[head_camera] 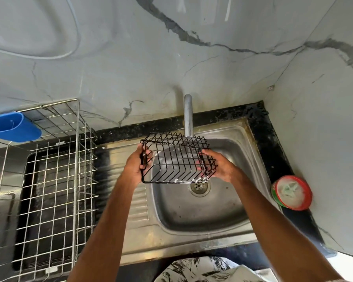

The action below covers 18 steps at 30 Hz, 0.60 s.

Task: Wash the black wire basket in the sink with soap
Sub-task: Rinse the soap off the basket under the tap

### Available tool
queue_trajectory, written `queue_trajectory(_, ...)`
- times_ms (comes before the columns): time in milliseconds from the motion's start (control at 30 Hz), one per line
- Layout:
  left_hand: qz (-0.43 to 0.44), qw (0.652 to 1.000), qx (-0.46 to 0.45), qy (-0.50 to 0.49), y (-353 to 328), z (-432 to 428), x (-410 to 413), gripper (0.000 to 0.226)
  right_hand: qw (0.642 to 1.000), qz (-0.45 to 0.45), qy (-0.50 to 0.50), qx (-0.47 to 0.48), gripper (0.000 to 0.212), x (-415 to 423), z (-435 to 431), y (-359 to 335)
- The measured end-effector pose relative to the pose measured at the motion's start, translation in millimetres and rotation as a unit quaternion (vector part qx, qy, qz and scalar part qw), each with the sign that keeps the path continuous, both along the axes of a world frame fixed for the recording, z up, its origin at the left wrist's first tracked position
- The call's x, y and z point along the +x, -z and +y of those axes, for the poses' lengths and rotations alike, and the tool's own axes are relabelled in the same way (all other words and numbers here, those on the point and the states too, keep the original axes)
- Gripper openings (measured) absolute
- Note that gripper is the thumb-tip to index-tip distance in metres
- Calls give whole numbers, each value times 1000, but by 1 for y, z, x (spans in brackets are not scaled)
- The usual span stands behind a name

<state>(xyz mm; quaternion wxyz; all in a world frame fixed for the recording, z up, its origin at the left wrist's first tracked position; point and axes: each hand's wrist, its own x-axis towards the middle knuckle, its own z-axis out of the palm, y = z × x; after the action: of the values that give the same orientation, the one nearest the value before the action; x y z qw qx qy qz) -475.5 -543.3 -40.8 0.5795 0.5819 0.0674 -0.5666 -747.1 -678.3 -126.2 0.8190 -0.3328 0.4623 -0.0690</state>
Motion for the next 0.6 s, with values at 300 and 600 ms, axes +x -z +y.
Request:
queue_trajectory(300,-166,944,157,236,-7,-10,-11,71,988,63,85,-115,25,-12,25,-4)
queue_trajectory(600,58,935,175,304,-12,-5,8,95,982,33,69,-172,105,-22,5,-2)
